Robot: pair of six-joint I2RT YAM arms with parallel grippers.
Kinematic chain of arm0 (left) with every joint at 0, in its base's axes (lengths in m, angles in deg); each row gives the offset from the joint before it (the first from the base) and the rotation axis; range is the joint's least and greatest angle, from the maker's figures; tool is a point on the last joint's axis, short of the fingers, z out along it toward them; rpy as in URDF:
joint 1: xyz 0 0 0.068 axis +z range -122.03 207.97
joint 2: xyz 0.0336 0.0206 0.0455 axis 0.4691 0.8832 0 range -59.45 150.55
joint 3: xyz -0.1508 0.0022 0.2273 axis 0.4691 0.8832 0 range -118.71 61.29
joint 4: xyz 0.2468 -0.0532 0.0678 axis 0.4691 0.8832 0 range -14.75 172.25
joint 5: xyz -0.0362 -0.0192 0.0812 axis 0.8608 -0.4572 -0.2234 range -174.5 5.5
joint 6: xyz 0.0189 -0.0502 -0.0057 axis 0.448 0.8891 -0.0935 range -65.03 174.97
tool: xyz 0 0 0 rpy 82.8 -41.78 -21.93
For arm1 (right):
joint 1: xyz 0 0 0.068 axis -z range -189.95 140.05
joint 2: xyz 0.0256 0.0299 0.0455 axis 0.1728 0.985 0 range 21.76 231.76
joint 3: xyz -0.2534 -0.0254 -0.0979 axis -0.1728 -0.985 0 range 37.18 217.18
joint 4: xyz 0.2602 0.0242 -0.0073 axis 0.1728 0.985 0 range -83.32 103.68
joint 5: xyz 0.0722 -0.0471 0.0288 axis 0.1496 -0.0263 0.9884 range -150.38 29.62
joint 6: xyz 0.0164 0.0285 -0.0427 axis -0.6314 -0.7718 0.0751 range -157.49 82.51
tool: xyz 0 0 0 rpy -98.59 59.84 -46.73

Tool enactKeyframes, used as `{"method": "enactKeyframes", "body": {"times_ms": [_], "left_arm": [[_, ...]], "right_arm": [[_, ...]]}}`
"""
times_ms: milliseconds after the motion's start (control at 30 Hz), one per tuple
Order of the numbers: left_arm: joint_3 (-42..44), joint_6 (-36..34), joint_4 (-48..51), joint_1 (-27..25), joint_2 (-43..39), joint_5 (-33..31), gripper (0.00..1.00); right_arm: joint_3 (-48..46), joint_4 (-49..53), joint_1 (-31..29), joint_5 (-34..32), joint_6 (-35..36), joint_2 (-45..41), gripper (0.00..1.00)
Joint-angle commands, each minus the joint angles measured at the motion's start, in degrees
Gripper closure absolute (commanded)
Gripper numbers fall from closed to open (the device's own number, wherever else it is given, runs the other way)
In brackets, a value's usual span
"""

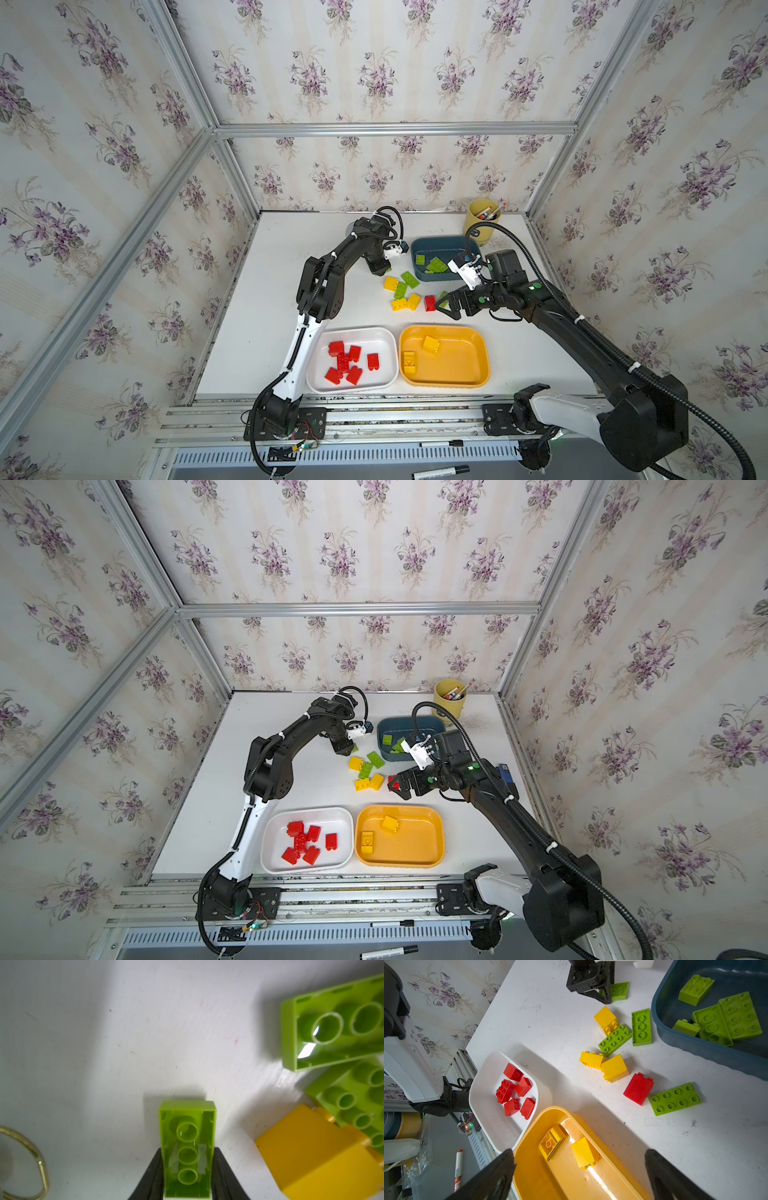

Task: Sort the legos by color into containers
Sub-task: 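Carry the green brick with the left gripper into the teal tub and release, then lower the right gripper onto a yellow brick and grasp while the left arm withdraws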

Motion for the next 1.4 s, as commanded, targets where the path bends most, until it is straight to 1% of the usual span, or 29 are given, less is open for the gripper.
{"method": "enactKeyframes", "body": {"times_ms": [0,133,233,367,433,467,533,600,733,833,933,1000,1033,1067,1100,1133,1167,1200,1233,1267,1367], "left_arm": [[-1.0,0.2,0.8,-0.1,-2.1,0.1,0.72],[-1.3,1.7,0.9,-0.2,-4.6,0.3,0.73],[-0.8,5.1,1.3,-0.3,-8.2,3.6,0.73],[0.1,11.9,1.3,-1.6,-14.2,9.9,0.72],[-0.4,15.8,1.1,-2.8,-15.9,12.1,0.72],[-0.5,18.0,1.0,-3.6,-16.6,13.5,0.68],[-0.7,22.9,0.0,-5.0,-17.3,14.5,0.66],[-1.1,27.0,-1.2,-6.3,-17.1,16.2,0.67],[-4.6,34.4,-3.4,-8.6,-13.1,14.4,0.69],[-5.7,41.3,-7.8,-9.2,-10.1,14.7,0.71],[-6.4,44.9,-11.8,-10.5,-7.7,13.4,0.71],[-6.5,46.3,-13.7,-11.2,-6.1,13.6,0.69],[-6.8,46.7,-14.0,-11.3,-5.5,13.7,0.66],[-7.1,47.2,-14.0,-11.3,-5.0,13.9,0.57],[-7.1,47.5,-14.1,-11.3,-5.2,13.5,0.40],[-6.7,47.4,-14.1,-11.3,-5.7,13.5,0.28],[-6.3,46.9,-14.1,-11.3,-6.6,13.1,0.17],[-5.5,46.3,-14.1,-11.3,-7.8,12.1,0.12],[-4.9,45.5,-14.1,-11.3,-8.9,12.0,0.10],[-4.1,44.7,-14.1,-11.1,-10.3,9.9,0.09],[-0.3,44.0,-14.0,-10.0,-15.3,9.8,0.07]], "right_arm": [[0.9,-0.6,-0.1,0.5,-0.3,-0.1,0.00],[1.2,-0.9,-0.1,0.3,-0.1,-0.2,0.00],[1.4,-1.4,0.0,-0.6,-0.1,-0.7,0.00],[1.3,-2.7,0.5,-1.2,-0.2,-0.9,0.00],[1.1,-3.4,1.1,-1.4,-0.4,-1.1,0.00],[0.9,-4.0,1.6,-1.6,-0.7,-1.3,0.00],[0.6,-4.8,2.6,-2.3,-1.1,-1.6,0.00],[0.5,-5.3,3.7,-3.0,-1.5,-1.9,0.00],[0.3,-6.0,5.1,-3.9,-1.8,-3.2,0.00],[-0.4,-6.1,5.4,-4.1,-1.9,-4.5,0.00],[-1.2,-6.1,5.4,-3.9,-2.4,-5.4,0.00],[-1.8,-6.2,5.4,-4.2,-2.7,-6.1,0.00],[-1.9,-6.1,5.4,-4.3,-2.7,-6.2,0.00],[-2.0,-6.0,5.4,-4.3,-2.6,-6.4,0.00],[-2.1,-6.0,5.4,-4.3,-2.5,-6.4,0.00],[-2.2,-6.0,5.4,-4.1,-2.3,-6.4,0.00],[-2.2,-6.0,5.4,-3.6,-2.3,-6.2,0.00],[-2.3,-6.2,5.4,-3.3,-2.3,-6.1,0.00],[-2.4,-6.5,5.4,-2.9,-2.3,-5.9,0.00],[-2.4,-6.8,5.4,-2.3,-2.4,-5.5,0.00],[-2.3,-8.1,5.4,-0.1,-2.9,-4.5,0.00]]}}
